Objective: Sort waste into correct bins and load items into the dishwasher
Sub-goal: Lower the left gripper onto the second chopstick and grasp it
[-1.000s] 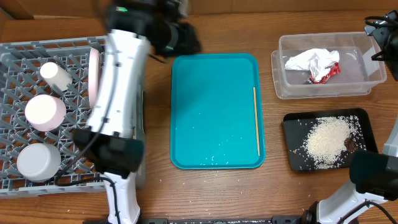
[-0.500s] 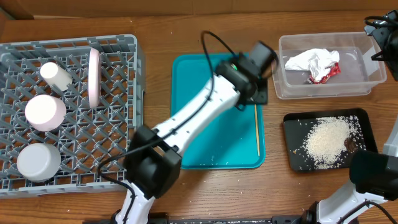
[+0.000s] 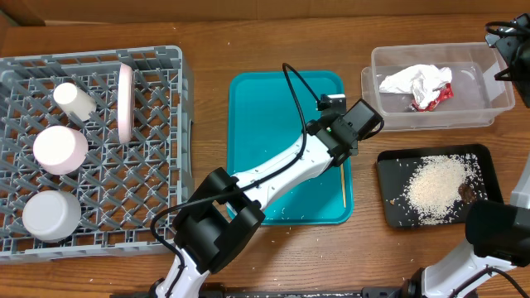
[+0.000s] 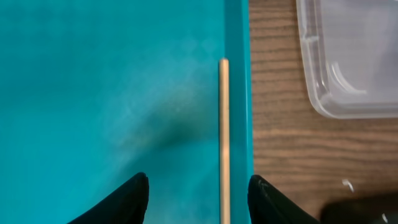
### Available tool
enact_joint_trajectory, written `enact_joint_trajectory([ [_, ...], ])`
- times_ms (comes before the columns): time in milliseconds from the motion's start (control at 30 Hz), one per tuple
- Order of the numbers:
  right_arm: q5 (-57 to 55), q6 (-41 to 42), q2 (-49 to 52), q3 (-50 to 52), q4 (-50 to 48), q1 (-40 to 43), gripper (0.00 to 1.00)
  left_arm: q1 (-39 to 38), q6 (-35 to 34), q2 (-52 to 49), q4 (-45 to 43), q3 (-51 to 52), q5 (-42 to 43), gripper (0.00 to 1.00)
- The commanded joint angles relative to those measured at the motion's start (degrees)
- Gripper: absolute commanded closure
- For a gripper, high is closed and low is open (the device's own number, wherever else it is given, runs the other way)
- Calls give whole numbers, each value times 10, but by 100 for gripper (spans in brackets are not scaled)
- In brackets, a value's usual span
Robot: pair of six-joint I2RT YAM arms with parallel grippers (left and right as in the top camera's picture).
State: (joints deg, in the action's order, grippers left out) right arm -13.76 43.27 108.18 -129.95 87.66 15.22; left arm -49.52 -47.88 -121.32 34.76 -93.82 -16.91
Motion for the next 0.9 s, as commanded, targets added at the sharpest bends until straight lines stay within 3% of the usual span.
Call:
enact_joint_trajectory([
  [0,-5,2,-9,-8,-2,0,0,0,15,-3,-41,28,-28,46],
  [467,-5,2,-9,-8,-2,0,0,-1,88,-37,-65,30,-11,43],
  [867,-5,2,-9,-8,-2,0,0,-7,92,-50,-83,30,-6,40],
])
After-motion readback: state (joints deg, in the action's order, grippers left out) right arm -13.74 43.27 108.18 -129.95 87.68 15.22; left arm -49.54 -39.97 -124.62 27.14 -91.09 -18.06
